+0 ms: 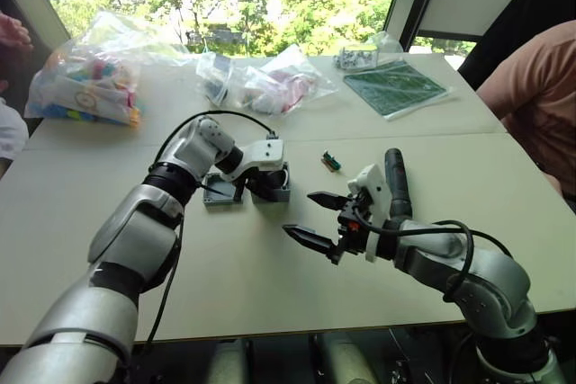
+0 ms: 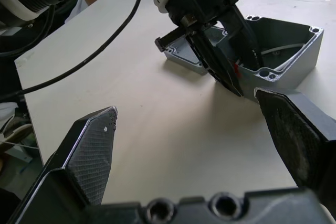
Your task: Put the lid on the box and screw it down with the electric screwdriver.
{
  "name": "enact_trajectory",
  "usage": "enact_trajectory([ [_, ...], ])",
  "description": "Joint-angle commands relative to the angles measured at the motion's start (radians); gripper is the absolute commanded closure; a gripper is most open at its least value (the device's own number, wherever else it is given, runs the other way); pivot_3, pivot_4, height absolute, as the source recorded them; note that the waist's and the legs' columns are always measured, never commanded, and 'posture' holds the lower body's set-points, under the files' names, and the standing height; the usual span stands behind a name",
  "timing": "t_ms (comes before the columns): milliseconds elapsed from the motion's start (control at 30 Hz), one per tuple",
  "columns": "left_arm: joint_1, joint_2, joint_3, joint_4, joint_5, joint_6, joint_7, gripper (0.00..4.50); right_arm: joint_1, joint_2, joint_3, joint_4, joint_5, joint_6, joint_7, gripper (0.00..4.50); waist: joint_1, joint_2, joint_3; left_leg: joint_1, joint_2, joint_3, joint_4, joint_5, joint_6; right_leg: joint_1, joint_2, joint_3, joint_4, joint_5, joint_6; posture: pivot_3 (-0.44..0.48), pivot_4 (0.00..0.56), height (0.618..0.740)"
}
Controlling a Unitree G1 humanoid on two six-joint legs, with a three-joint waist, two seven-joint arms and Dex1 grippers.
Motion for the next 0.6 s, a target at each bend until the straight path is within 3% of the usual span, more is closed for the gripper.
enact_trajectory([
  [33,-0.036,-0.003,0.024,0.023,0.033,-0.038,-0.016,4.47,0.009,0.011,-0.02,-0.045,0.0,-0.021,-0.007,0.0,0.001,0.0,0.0,0.0,0.0,0.0,0.0,0.0,0.0,0.0,0.0,0.0,0.0,0.0,0.0,0.0,0.15,0.74],
  [200,-0.055,-0.002,0.072,0.023,0.001,-0.162,-0.093,4.47,0.025,0.005,-0.033,-0.055,0.007,-0.016,-0.006,0.0,0.001,0.0,0.0,0.0,0.0,0.0,0.0,0.0,0.0,0.0,0.0,0.0,0.0,0.0,0.0,0.0,0.15,0.74],
  [367,-0.065,0.021,0.033,-0.019,-0.076,-0.246,-0.158,4.47,0.034,-0.004,-0.045,-0.058,0.012,-0.013,0.002,0.0,0.0,0.0,0.0,0.0,0.0,0.0,0.0,0.0,0.0,0.0,0.0,0.0,0.0,0.0,0.0,0.0,0.15,0.74],
  [600,-0.038,0.05,-0.148,-0.076,-0.15,-0.373,-0.158,4.47,0.059,-0.015,-0.068,-0.074,0.028,-0.005,0.005,0.0,0.0,0.0,0.0,0.0,0.0,0.0,0.0,0.0,0.0,0.0,0.0,0.0,0.0,0.0,0.0,0.0,0.15,0.74],
])
